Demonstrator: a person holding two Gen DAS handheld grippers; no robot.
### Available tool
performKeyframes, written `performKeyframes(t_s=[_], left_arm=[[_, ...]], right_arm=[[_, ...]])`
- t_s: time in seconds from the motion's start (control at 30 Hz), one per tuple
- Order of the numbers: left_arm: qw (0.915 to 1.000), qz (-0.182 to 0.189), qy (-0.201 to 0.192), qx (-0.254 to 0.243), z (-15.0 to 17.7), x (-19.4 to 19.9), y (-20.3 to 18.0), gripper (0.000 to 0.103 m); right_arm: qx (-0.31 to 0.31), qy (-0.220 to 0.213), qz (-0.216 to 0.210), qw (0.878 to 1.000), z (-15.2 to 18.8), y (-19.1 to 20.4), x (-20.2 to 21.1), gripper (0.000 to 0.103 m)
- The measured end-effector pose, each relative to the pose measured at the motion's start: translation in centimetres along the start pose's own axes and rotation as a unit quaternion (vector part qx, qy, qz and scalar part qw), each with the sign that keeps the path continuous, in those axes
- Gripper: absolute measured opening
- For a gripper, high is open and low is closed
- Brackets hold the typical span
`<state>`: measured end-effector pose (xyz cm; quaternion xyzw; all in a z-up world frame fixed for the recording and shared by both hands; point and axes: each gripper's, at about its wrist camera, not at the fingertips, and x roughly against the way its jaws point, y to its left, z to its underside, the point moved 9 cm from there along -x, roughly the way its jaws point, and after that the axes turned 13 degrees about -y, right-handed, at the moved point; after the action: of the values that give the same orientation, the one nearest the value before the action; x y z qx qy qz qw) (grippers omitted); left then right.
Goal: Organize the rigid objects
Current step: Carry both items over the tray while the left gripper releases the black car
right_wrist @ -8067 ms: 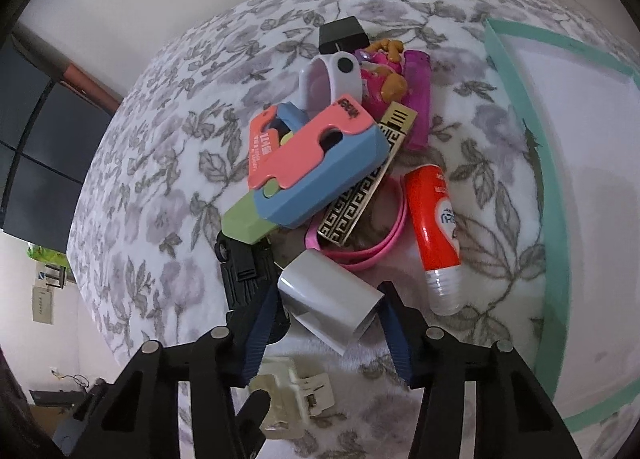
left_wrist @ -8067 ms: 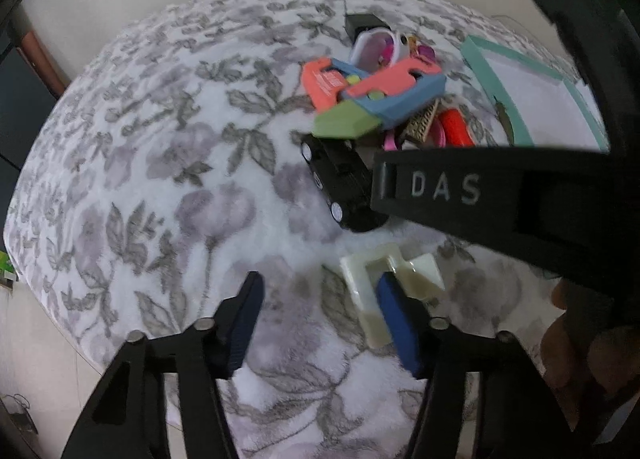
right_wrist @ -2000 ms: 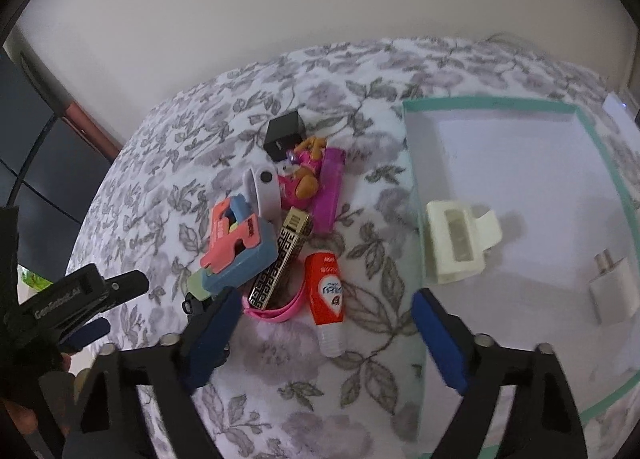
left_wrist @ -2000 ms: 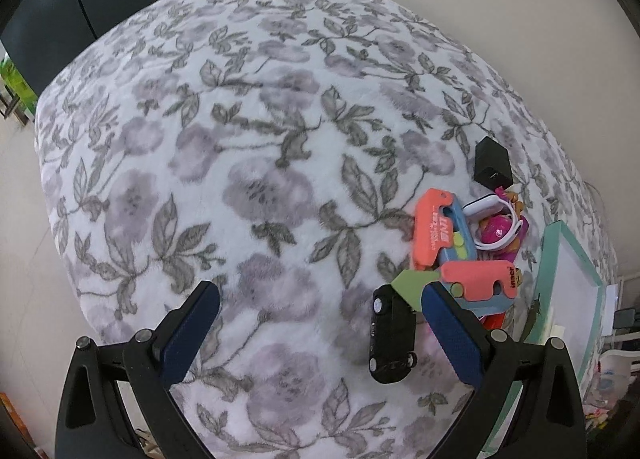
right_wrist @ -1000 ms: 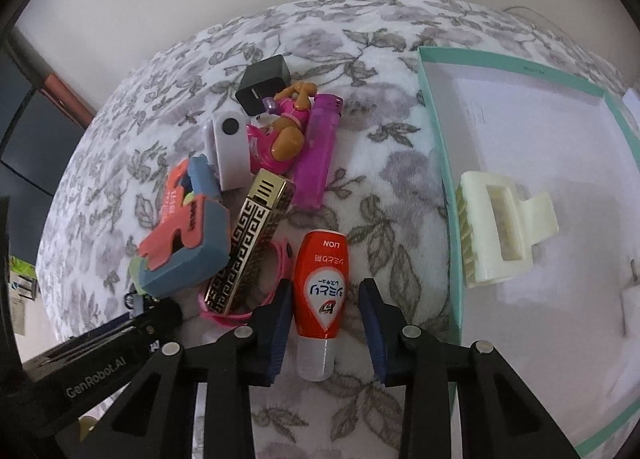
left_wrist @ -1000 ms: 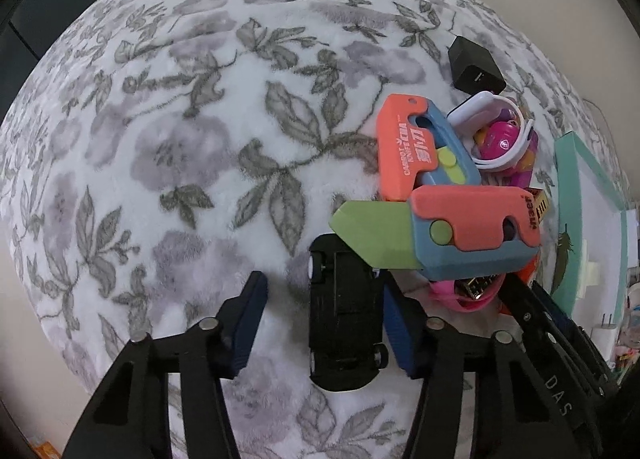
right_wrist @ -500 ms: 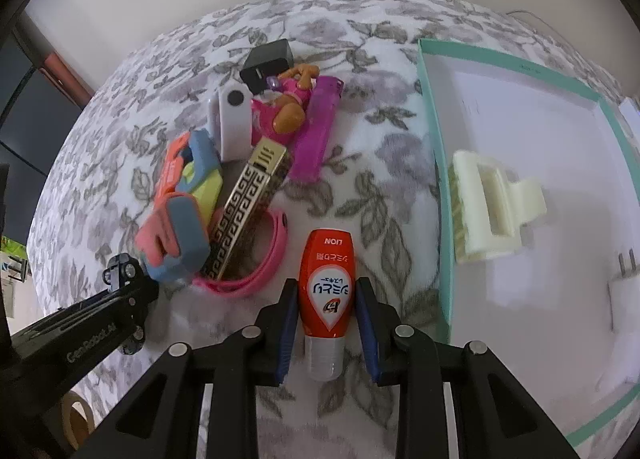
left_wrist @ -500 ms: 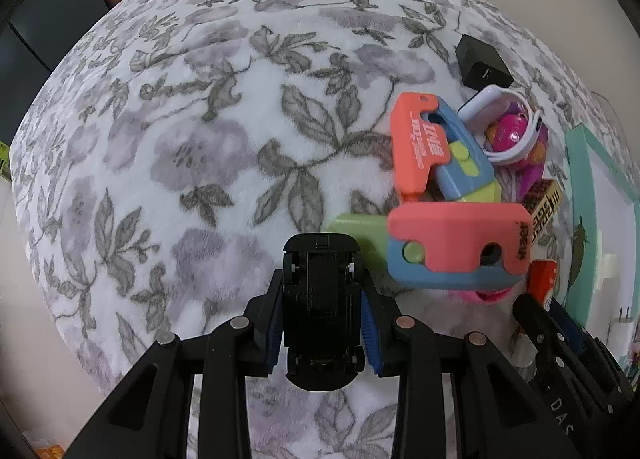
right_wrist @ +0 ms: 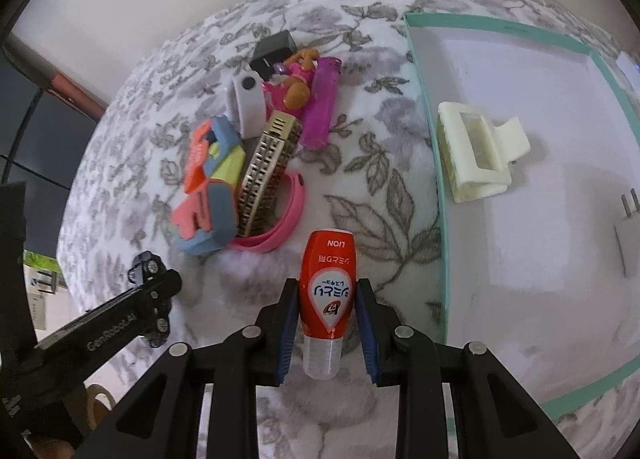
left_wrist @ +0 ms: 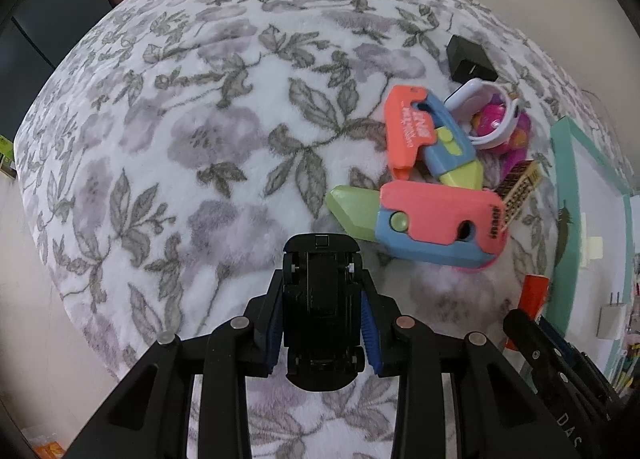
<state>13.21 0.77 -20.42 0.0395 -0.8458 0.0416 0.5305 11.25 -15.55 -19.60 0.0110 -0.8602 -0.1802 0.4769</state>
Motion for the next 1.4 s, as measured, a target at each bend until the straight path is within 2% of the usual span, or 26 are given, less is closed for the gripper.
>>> performKeyframes(t_s=[0.17, 0.33, 0.4, 0.53, 0.6, 0.8, 0.93, 1.1, 1.27, 1.4], left_arm=[[0.9996, 0.005, -0.028, -0.002, -1.0, 2.9, -0.8, 0.035], [0.9973, 0.019, -0.069, -0.019, -3.1, 7.3, -3.3, 0.035], [0.9956, 0.027, -0.086, -0.026, -4.4, 9.0, -5.1, 0.035], [0.9907, 0.055, -0.117, -0.043, -6.1, 12.0, -8.9, 0.035], [0.9884, 0.069, -0.127, -0.047, -6.4, 13.3, -10.7, 0.035], [0.9765, 0.125, -0.16, -0.072, -6.0, 16.1, -16.6, 0.035], [0.9728, 0.145, -0.162, -0.082, -5.3, 16.0, -19.3, 0.035], [0.9714, 0.154, -0.154, -0.095, -4.1, 14.1, -21.6, 0.035], [0.9715, 0.165, -0.127, -0.112, -2.7, 12.2, -22.8, 0.035], [0.9713, 0.156, -0.121, -0.133, -1.5, 10.5, -23.4, 0.035]], right_arm=[[-0.023, -0.025, -0.022, 0.999, -0.9, -0.2, 2.4, 0.03], [-0.031, -0.09, -0.014, 0.995, -3.2, -0.9, 6.1, 0.03], [-0.032, -0.12, 0.001, 0.992, -4.3, -1.5, 7.8, 0.03], [-0.01, -0.193, 0.071, 0.979, -6.3, -3.6, 11.8, 0.03], [-0.024, -0.215, 0.08, 0.973, -7.1, -4.9, 13.4, 0.03], [-0.064, -0.274, 0.147, 0.948, -8.3, -10.5, 18.0, 0.03], [-0.091, -0.288, 0.189, 0.934, -8.5, -13.8, 19.2, 0.03], [-0.108, -0.285, 0.215, 0.928, -8.1, -16.3, 19.5, 0.03], [-0.109, -0.266, 0.224, 0.931, -7.4, -17.0, 18.3, 0.03], [-0.108, -0.23, 0.226, 0.94, -6.3, -17.3, 15.9, 0.03]])
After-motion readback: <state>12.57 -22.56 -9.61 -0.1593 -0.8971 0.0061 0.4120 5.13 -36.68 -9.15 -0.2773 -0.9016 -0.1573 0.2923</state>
